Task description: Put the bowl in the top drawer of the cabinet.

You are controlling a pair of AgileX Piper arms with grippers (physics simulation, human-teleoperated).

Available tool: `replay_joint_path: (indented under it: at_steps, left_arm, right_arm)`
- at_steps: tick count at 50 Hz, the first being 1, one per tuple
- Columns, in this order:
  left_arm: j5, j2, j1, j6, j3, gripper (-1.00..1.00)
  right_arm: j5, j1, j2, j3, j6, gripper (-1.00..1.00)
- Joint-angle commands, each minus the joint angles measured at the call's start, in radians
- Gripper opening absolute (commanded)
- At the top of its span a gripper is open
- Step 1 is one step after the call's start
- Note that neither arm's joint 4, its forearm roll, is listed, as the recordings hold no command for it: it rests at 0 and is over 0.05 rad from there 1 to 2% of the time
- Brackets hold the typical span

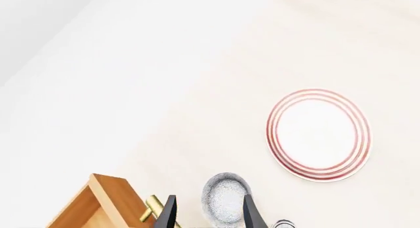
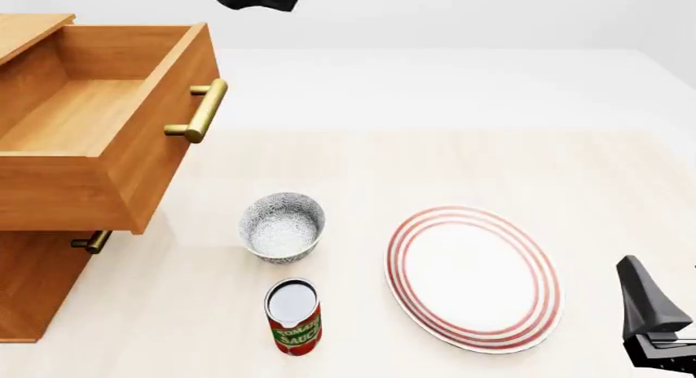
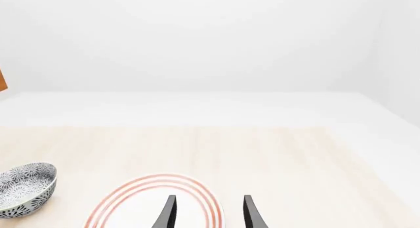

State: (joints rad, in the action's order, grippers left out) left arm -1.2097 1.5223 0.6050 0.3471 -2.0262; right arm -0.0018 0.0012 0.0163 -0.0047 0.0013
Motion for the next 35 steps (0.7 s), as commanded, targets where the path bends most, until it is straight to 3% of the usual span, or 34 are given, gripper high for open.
replay_joint_path:
  at_steps: [1,6,10,15,21,35]
  left_arm:
    - [0.003,0.062,0.036,-0.028,0.034,1.00]
    - [0.022,0.064,0.036,-0.051,0.080,1.00]
    - [0.065,0.041,0.037,-0.057,0.174,1.00]
    - [0.083,0.036,0.055,-0.087,0.208,1.00]
    - [0.135,0.002,0.050,-0.104,0.322,1.00]
    - [0.177,0.001,0.044,-0.115,0.387,1.00]
  right_arm:
    - [0.000,0.000,0.000,0.000,0.000,1.00]
    - [0.000,0.000,0.000,0.000,0.000,1.00]
    - [0.000,0.000,0.000,0.000,0.000,1.00]
    - [0.000,0.000,0.000,0.000,0.000,1.00]
    - [0.000,0.000,0.000,0.000,0.000,1.00]
    - [0.000,0.000,0.000,0.000,0.000,1.00]
